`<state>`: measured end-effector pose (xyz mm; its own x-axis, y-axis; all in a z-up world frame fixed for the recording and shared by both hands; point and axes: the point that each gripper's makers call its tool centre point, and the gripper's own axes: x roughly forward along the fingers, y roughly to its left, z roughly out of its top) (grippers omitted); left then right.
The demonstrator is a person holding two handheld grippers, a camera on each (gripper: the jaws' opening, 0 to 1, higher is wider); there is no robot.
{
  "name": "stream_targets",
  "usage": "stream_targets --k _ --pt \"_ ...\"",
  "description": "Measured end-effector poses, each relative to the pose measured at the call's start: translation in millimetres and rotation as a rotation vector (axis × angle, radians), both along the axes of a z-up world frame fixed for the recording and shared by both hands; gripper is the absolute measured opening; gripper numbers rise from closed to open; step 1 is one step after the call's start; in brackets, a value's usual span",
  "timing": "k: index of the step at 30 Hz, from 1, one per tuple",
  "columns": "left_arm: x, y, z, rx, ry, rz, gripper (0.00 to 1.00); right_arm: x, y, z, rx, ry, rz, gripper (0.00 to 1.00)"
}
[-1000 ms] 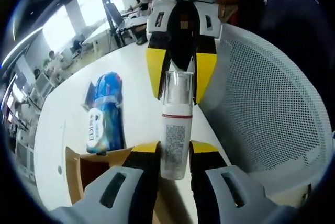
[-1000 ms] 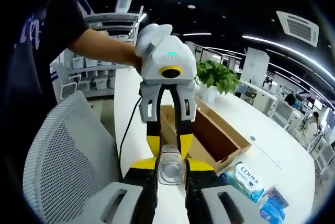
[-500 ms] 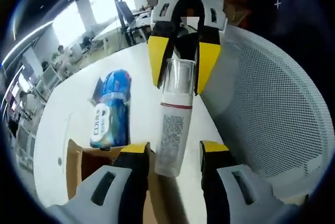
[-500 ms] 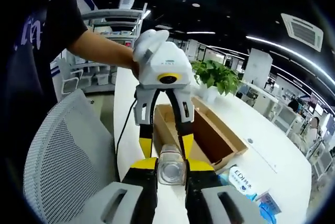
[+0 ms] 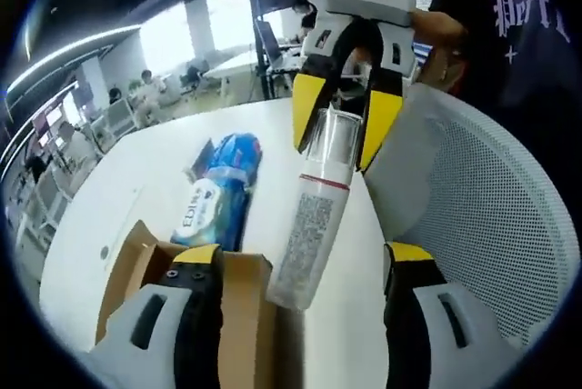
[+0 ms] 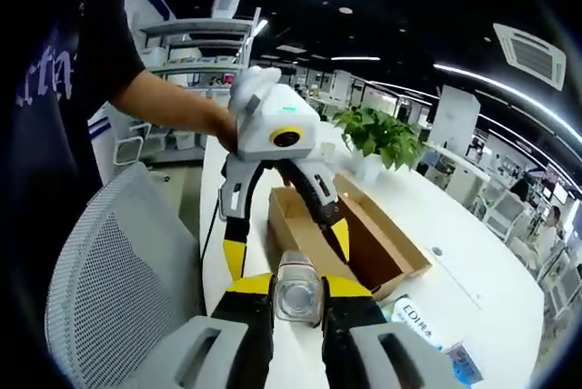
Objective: Operate the shoe box by opening the lid, removing the specified soft item, and placing it in the target area until the item is outside and the box remains undamaged.
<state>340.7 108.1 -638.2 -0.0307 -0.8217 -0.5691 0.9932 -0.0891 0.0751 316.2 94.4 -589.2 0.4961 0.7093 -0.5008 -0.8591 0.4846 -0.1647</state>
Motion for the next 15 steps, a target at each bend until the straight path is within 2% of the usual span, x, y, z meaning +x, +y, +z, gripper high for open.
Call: stream_targets --k 3,6,15 --pt "4.9 -2.1 9.9 -0.072 0.036 0.060 0.81 1.4 -2.9 0.7 -0.013 0.002 0.013 0.14" --pt "10.4 -0.6 15.4 -0.106 0.059 0.105 0.87 4.0 -7.3 1.7 -0.046 -0.010 0.036 0.14" --pt "22.3 8.3 28.5 -0.177 0.064 0.201 0.99 16.1 -23.1 4.8 -0.119 -0.028 0.075 0.14"
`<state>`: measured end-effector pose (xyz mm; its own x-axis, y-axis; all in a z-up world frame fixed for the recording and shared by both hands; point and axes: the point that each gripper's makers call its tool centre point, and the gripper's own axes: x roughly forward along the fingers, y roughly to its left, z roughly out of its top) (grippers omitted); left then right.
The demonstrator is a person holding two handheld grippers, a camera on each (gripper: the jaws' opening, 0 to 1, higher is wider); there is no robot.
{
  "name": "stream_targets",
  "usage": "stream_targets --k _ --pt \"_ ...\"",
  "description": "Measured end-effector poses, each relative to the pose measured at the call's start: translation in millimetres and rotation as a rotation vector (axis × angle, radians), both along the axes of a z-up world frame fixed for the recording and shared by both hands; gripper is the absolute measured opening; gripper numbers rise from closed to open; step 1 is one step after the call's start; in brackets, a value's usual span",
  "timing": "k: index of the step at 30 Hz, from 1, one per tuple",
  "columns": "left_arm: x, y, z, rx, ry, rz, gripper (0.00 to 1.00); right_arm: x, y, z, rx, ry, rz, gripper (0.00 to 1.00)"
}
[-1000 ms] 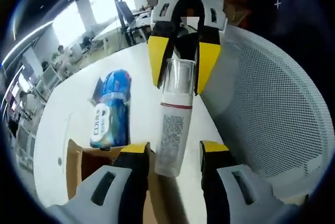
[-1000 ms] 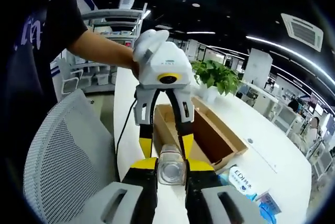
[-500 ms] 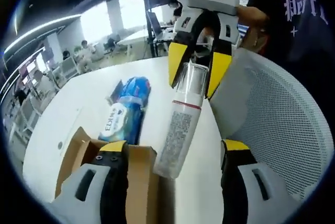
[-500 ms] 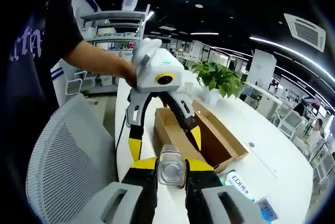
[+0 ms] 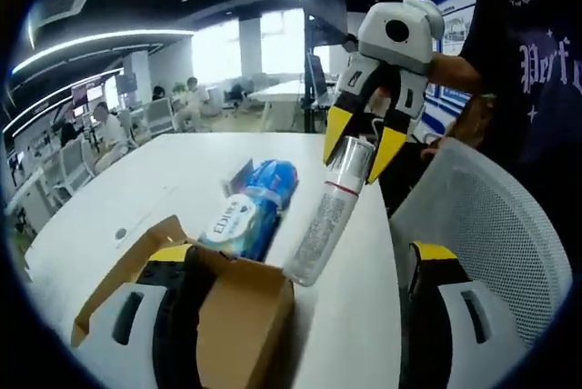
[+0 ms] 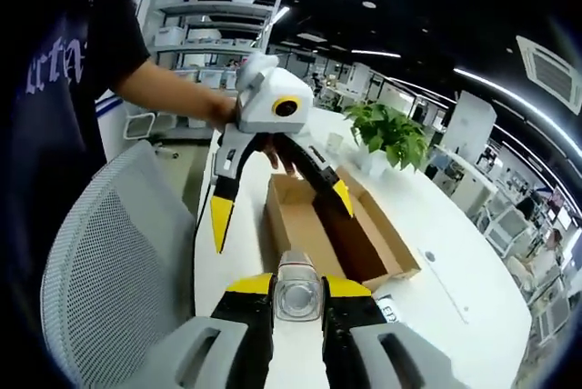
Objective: Operate the shoe box by opening the lid, removing the specified soft item, and placing it in the target area until the item is outside and the box remains undamaged.
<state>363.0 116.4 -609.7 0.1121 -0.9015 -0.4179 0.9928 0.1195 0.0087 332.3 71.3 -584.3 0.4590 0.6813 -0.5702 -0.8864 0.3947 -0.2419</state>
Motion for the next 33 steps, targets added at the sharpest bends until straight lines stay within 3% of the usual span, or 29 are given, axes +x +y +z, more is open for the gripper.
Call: stream_targets --k 33 --pt "1.1 41.7 -0.4 -0.017 -0.023 0.203 0.99 78.8 -54.1 8.7 -0.217 -0.047 0.063 0.15"
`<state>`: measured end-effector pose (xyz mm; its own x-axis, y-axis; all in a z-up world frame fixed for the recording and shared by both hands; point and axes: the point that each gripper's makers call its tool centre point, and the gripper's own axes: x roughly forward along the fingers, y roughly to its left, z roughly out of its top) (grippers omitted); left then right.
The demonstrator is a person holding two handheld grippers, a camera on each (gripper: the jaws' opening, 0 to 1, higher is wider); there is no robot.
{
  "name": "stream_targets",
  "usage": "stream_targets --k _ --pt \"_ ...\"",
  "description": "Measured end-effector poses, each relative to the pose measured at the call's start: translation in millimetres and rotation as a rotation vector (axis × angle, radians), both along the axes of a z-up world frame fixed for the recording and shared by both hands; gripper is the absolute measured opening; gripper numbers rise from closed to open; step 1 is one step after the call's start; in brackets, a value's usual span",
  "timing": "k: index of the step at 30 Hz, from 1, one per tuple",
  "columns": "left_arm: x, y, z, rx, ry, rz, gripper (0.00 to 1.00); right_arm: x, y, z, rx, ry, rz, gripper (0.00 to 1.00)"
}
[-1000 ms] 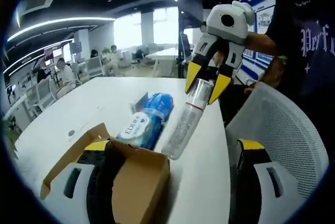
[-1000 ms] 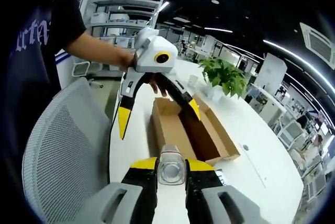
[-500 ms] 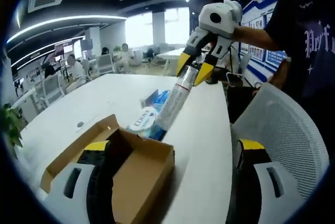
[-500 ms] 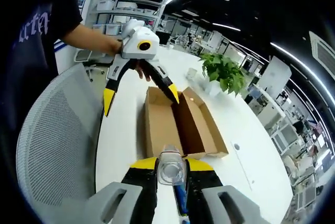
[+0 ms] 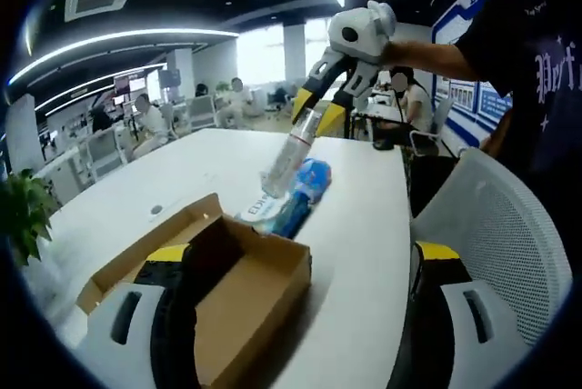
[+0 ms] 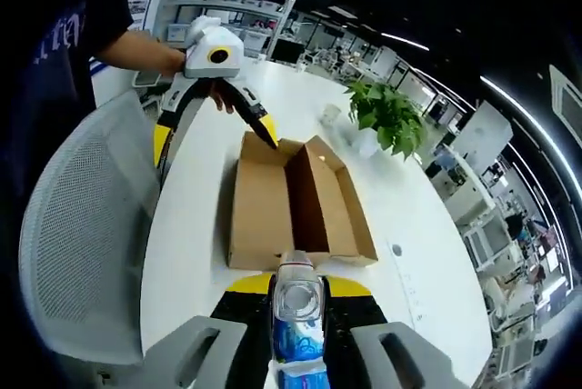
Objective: Operate the shoe box by opening the lid, removing the specified soft item, and placing it in the target area until the item is outside and the box remains undamaged.
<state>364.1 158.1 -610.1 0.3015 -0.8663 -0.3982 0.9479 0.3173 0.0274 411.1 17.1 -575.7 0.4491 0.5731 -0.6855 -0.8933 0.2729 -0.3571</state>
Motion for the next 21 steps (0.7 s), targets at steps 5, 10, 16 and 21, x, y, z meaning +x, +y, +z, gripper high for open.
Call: stream_targets --k 5,10,16,21 --pt "-3.4 6.7 -2.1 0.008 0.007 0.010 0.99 10.7 -8.5 -3.3 -0.034 0.004 0.007 0.15" --pt "-5.3 13.9 -2.7 0.015 0.008 0.020 0.99 23.0 -15.9 -5.3 -0.068 0.001 0.011 0.15" --pt "-7.8 23.9 -4.4 0.019 0.007 0.044 0.99 38.7 -23.6 -9.0 -0.100 0.010 0.010 0.15" --pt "-9.8 34.0 -3.3 0.026 -0.002 0.068 0.99 49.1 -26.6 -11.2 -0.114 0.014 0.012 0.15"
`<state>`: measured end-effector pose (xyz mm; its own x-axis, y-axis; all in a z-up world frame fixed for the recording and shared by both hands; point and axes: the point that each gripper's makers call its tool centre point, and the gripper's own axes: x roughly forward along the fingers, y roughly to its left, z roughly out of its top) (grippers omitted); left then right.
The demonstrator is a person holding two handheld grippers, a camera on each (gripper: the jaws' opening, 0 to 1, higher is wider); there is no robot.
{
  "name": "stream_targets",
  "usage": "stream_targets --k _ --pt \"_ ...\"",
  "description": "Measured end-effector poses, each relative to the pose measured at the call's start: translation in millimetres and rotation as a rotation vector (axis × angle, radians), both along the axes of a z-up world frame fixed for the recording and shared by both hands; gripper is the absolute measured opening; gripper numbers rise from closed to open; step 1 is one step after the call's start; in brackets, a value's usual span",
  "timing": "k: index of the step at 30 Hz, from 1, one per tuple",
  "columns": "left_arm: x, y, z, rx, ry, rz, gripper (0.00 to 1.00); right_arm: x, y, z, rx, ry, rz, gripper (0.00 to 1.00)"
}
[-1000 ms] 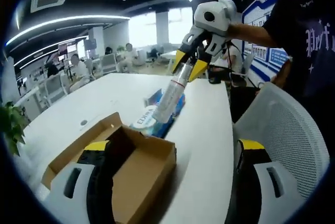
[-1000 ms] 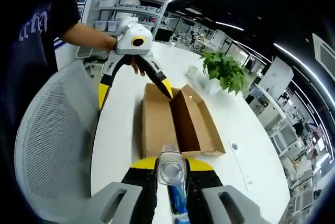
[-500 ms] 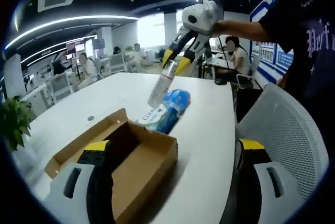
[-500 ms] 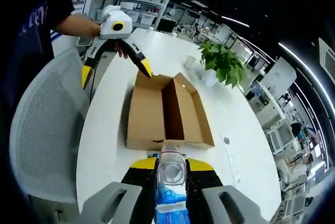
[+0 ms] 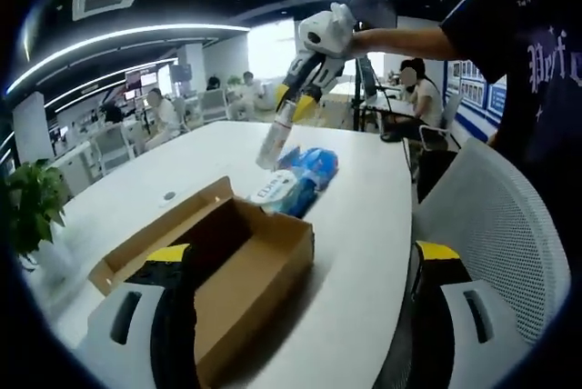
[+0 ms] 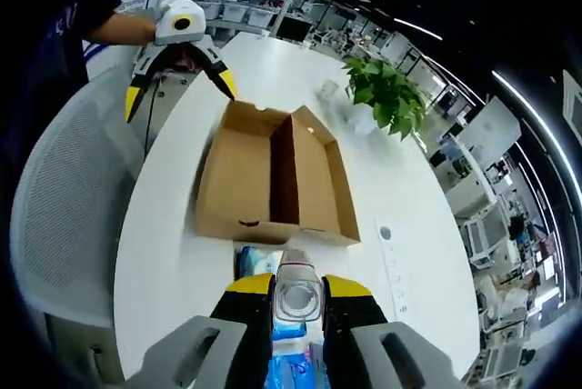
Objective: Operate the shoe box by opening the lid, removing the specified soft item, and placing it in the target area until the item is outside and the box remains undamaged.
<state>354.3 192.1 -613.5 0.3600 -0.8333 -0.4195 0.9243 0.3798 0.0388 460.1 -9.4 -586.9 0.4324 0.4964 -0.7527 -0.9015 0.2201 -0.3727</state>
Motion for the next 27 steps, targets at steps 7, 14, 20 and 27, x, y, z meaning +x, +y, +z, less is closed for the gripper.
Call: stream_targets --k 7,14,20,27 --pt "-4.2 11.1 4.1 0.000 -0.005 0.036 0.99 11.3 -5.6 -7.9 -0.032 0.011 0.003 0.15" --pt "-7.9 17.3 7.1 -0.015 -0.008 0.080 0.99 21.4 -9.5 -20.7 -0.082 0.017 0.039 0.15" --pt "-11.1 21.8 5.2 -0.012 -0.012 0.106 0.99 30.2 -9.5 -33.4 -0.105 0.035 0.055 0.15" --pt "-11.6 32.5 9.7 -0.016 -0.020 0.143 0.99 44.0 -11.4 -42.1 -0.121 0.040 0.048 0.15"
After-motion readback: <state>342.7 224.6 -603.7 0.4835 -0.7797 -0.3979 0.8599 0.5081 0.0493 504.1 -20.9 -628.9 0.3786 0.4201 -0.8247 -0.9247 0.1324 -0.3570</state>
